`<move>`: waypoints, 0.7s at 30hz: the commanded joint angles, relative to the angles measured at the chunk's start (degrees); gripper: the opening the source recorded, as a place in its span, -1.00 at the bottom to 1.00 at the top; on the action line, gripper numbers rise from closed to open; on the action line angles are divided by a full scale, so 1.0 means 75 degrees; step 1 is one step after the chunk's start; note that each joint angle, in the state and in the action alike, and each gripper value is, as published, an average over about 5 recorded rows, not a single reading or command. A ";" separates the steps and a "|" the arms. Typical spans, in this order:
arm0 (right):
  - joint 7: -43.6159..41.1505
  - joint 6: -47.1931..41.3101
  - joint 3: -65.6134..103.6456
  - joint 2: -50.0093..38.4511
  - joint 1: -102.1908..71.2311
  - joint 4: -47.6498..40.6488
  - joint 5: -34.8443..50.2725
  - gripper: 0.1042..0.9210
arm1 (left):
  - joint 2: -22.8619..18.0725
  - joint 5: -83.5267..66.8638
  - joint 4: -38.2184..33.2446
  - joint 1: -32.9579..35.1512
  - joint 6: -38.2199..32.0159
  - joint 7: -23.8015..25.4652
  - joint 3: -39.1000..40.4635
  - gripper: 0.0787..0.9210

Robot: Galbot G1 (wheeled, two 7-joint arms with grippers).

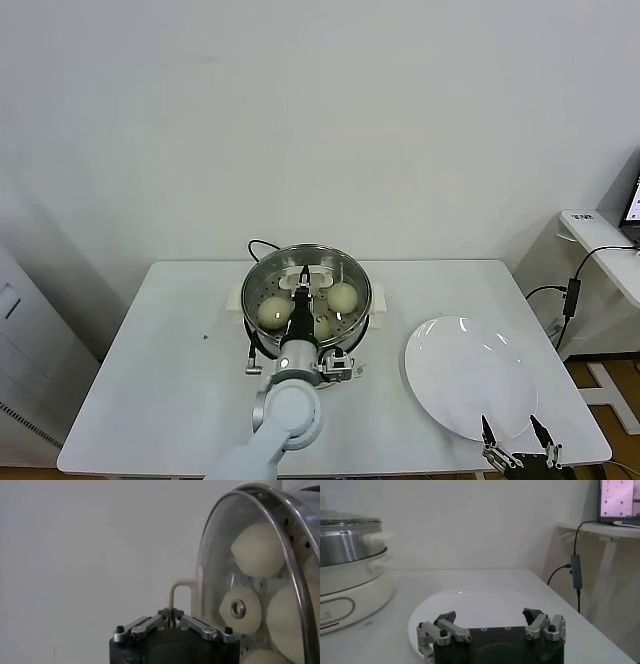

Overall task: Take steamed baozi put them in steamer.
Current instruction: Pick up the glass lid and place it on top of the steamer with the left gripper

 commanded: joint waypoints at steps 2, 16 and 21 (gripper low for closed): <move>-0.0005 0.0009 -0.0011 -0.0003 0.0018 -0.0003 0.0001 0.76 | -0.0041 -0.0109 0.0179 -0.0014 0.0004 -0.0186 -0.0001 -0.96; -0.0168 -0.0007 -0.0121 -0.0187 0.0195 -0.0065 0.0134 0.76 | 0.0599 -0.2479 -0.1734 0.1174 -0.0246 -0.0803 -0.0252 -0.56; -0.0327 -0.0022 -0.0270 -0.0447 0.0438 -0.0107 0.0340 0.76 | 0.1016 -0.3826 -0.2599 0.1661 -0.0593 -0.1111 -0.0642 -0.21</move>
